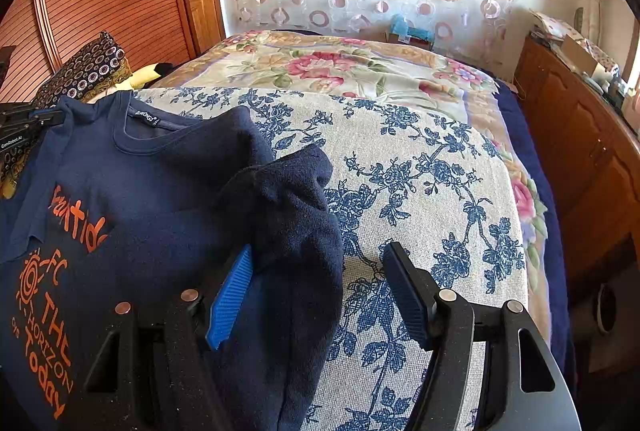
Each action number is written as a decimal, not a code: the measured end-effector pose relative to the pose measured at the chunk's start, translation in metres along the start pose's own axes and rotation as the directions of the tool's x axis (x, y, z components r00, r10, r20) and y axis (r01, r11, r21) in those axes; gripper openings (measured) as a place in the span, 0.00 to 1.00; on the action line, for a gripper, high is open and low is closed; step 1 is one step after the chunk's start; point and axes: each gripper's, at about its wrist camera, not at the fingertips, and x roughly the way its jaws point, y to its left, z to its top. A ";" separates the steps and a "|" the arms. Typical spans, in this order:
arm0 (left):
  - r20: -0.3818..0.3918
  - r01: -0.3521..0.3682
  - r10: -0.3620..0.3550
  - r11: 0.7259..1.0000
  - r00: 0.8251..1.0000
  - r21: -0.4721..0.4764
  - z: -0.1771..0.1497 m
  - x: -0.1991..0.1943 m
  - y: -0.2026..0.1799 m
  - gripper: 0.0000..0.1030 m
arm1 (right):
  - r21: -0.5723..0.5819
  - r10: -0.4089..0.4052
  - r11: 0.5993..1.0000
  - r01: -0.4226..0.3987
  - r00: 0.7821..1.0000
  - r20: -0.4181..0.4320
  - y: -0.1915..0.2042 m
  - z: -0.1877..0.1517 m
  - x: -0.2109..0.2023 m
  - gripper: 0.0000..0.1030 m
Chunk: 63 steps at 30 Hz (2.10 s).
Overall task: Fold small clothes
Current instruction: 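Grasp the navy shirt's hem edge with the left tool while the right tool grasps the hem too, then lift the hem with both tools and fold it over toward the collar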
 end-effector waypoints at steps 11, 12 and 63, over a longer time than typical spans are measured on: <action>0.077 0.097 -0.093 0.994 0.993 -0.050 -0.008 -0.043 0.003 0.03 | 0.020 0.099 0.995 -0.099 0.995 -0.030 0.000 0.017 0.004 0.10; 0.087 0.106 -0.101 0.993 0.991 -0.053 -0.010 -0.051 0.003 0.03 | 0.022 0.109 0.994 -0.109 0.994 -0.020 0.001 0.017 0.001 0.08; 0.148 0.131 -0.111 0.982 0.983 -0.135 -0.237 -0.243 -0.020 0.36 | -0.083 0.159 0.984 -0.155 0.986 0.044 0.106 -0.165 -0.265 0.07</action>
